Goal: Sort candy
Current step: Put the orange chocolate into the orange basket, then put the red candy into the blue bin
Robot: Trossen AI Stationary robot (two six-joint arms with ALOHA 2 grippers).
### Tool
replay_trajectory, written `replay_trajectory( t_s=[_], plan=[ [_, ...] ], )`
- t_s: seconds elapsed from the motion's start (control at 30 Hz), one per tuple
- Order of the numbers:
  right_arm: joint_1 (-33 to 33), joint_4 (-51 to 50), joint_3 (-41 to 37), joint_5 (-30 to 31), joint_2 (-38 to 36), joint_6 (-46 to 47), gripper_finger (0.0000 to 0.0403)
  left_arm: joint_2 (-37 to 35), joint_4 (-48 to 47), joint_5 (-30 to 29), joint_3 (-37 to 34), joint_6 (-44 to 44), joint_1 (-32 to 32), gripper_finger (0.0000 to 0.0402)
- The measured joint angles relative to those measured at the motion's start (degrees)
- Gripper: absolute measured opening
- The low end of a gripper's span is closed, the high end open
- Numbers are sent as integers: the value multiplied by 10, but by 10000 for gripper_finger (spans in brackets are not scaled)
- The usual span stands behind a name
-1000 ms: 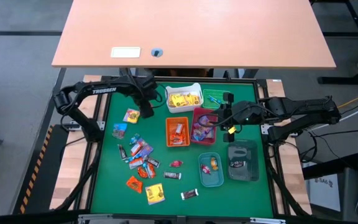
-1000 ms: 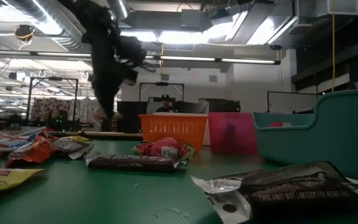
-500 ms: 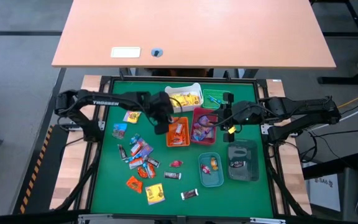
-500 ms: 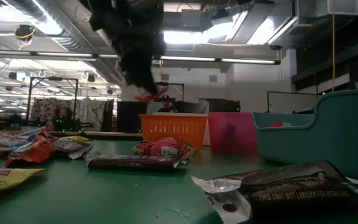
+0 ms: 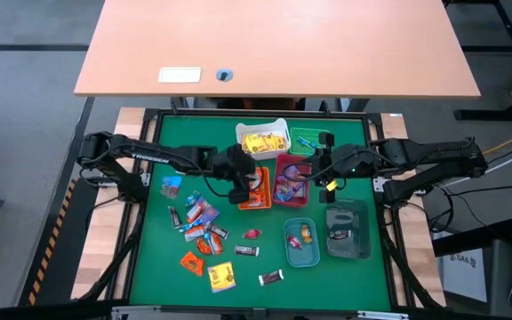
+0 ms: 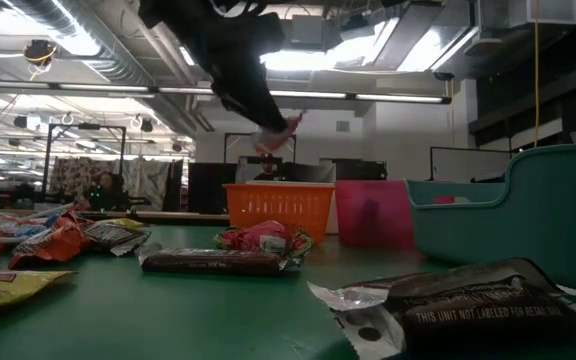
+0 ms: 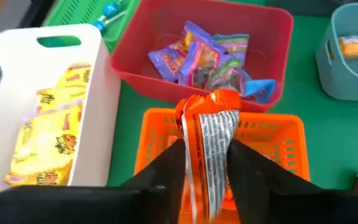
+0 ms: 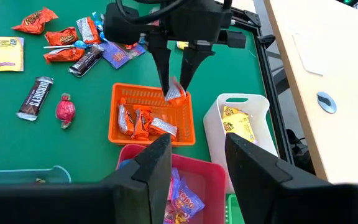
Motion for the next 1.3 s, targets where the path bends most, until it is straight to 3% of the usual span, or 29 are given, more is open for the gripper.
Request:
replay_trajectory(
  t_s=[0.17,0.27,0.47,0.63,0.8,0.97,1.13,1.3],
  plan=[
    [0,0,0,-1,0,0,150,0,20,-5,0,0,-1,157],
    [0,5,0,-31,4,1,150,-2,26,5,0,-3,-1,173],
    [0,66,0,-132,47,50,150,-33,10,72,0,-4,-5,171],
    [0,121,0,-183,100,66,150,-99,-36,84,0,-6,-26,166],
    [0,165,1,-200,156,66,150,-174,-101,52,-4,-32,-69,166],
    [0,204,1,-233,210,66,150,-234,-102,-10,-55,-66,-129,166],
    [1,238,0,-266,260,128,150,-264,-91,-63,-110,-107,-168,166],
    [1,241,0,-311,299,155,150,-267,-86,-67,-132,-109,-190,166]
  ],
)
